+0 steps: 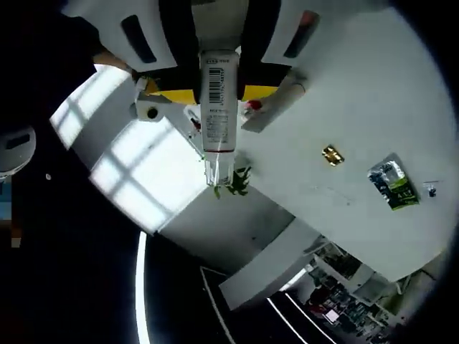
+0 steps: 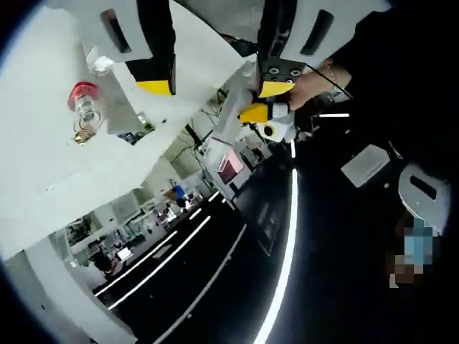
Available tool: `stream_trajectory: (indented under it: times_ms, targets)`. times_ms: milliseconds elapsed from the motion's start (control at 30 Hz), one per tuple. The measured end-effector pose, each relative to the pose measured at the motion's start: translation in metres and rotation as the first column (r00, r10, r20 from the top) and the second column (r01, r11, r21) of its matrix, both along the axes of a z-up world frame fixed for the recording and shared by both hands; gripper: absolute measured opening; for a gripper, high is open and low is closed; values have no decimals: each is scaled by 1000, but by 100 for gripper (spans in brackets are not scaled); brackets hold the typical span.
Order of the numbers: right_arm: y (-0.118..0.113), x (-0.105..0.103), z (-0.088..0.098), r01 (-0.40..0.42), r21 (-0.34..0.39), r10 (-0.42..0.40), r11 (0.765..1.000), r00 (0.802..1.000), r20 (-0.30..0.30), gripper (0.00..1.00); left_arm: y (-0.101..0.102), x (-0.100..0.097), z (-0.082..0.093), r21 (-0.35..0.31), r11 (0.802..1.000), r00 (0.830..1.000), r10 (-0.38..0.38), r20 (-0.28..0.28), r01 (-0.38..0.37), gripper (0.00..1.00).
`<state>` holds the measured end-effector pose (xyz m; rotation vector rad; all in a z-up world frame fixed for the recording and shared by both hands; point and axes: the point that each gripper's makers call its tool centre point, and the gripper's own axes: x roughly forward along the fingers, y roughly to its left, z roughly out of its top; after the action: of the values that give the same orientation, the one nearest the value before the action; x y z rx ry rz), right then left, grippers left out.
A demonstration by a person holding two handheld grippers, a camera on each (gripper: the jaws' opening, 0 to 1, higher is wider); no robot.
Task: Arrange the skincare products in the storage area until every visible bottle or jar stands upright without overlapping.
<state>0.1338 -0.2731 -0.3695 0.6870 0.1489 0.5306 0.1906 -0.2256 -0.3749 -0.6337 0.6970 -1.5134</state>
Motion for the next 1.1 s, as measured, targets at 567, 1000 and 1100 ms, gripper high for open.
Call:
stream_trajectory:
  times_ms: [567,1000,1100]
  targets:
    - [37,11,47,-150,259,127,954,986,104,38,-8,-53,31,-120,980,986,-167,-32,162,22]
    - [51,10,51,-163,317,136,934,985,103,20,-7,-66,36,-155,965,971,-227,-79,213,22]
    - [52,9,51,-148,305,122,941,987,102,20,-7,-66,37,-156,964,969,-232,-83,217,22]
